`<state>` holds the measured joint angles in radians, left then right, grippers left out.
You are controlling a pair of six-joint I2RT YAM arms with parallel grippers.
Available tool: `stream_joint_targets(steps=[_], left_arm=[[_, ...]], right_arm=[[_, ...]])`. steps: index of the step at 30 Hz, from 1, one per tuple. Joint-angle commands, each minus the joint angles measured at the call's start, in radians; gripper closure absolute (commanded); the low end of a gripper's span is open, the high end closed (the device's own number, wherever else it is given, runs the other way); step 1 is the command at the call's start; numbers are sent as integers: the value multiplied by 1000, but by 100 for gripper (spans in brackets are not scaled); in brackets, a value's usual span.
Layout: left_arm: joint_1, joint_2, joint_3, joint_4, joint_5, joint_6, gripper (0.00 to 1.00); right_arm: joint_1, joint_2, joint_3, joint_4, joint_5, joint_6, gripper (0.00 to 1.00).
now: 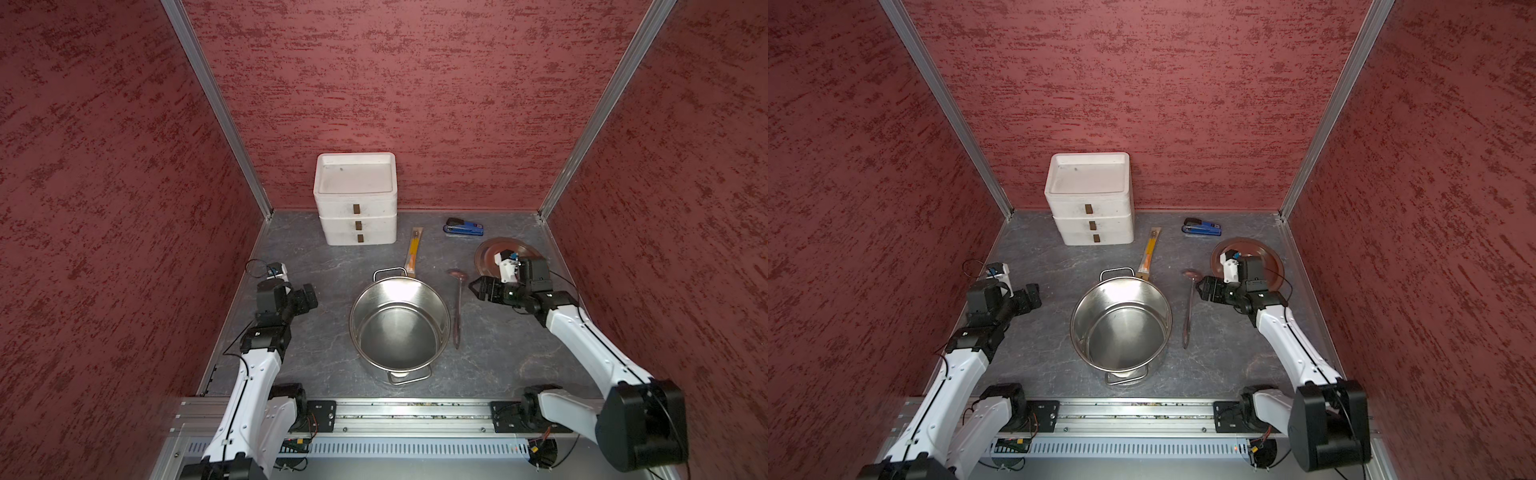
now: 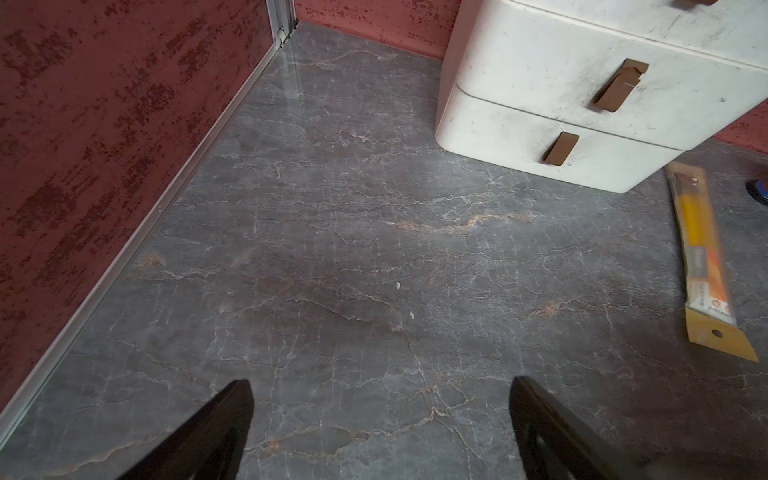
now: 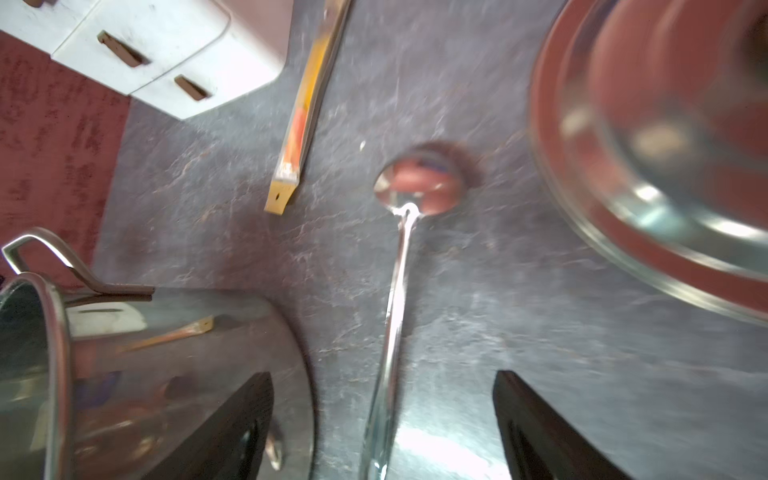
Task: Stir the soup with a spoon
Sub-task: Place the spoon at the center of the board, then reset both arms
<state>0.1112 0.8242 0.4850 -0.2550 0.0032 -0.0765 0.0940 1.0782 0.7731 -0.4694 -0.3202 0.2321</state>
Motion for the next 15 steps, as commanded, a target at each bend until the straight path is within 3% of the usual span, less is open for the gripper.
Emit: stream_joint_targets(steps=[1, 8, 11, 15], left_arm=[[10, 21, -61, 266, 91, 87, 0], [15, 97, -185, 592, 181, 62, 0], [1, 175, -196, 714, 198, 55, 0], [-19, 343, -195, 928, 199, 50, 0]], right_arm=[[-5, -125, 31, -119, 298, -100, 2], [-6, -312, -236, 360, 327, -320, 1], [-15, -312, -353, 563, 358, -343, 2], [-46, -214, -481, 848, 331, -275, 2]])
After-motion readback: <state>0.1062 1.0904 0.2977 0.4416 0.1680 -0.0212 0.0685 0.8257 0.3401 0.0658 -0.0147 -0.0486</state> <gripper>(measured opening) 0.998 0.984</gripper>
